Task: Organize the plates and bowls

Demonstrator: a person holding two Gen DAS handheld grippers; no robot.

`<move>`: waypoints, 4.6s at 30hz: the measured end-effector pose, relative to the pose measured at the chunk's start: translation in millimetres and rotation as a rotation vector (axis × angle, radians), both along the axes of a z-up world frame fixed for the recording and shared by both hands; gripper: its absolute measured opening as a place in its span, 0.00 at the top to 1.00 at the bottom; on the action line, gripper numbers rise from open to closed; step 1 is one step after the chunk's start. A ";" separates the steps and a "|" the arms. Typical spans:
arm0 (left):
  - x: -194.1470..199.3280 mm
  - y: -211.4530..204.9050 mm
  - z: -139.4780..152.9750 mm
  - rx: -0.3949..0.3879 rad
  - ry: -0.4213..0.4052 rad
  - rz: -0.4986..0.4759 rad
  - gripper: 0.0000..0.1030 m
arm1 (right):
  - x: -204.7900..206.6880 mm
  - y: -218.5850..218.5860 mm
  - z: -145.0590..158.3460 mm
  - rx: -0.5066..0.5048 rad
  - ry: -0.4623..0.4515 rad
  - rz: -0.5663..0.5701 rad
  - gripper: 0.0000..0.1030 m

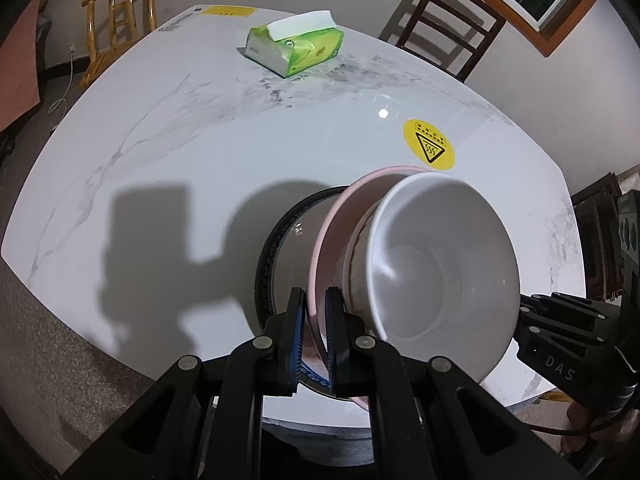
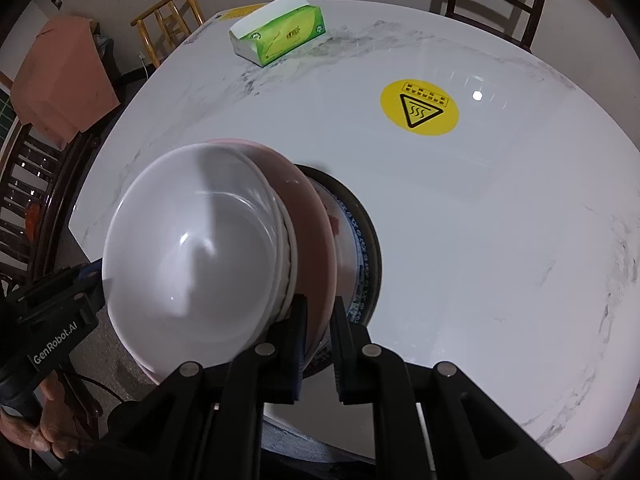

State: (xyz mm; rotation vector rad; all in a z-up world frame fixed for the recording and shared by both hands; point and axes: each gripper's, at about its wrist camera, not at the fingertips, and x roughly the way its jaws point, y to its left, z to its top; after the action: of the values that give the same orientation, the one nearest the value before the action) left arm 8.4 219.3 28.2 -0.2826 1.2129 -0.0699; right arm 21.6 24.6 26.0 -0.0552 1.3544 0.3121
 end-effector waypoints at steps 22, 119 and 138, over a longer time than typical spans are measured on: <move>6.8 12.8 -11.9 -0.021 0.016 0.008 0.95 | 7.6 14.6 -6.9 -0.029 0.010 0.002 0.89; -65.9 -91.5 11.9 0.350 -0.276 -0.015 0.25 | -105.7 -43.1 3.3 -0.018 -0.310 0.042 0.21; -63.5 -100.1 9.2 0.355 -0.271 -0.037 0.25 | -101.8 -39.9 1.8 -0.016 -0.297 0.046 0.21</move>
State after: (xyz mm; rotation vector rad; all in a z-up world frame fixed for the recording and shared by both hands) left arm -55.1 119.2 37.4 0.0596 0.9404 0.0735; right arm -80.2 -15.3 27.9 -0.1409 1.0626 0.3185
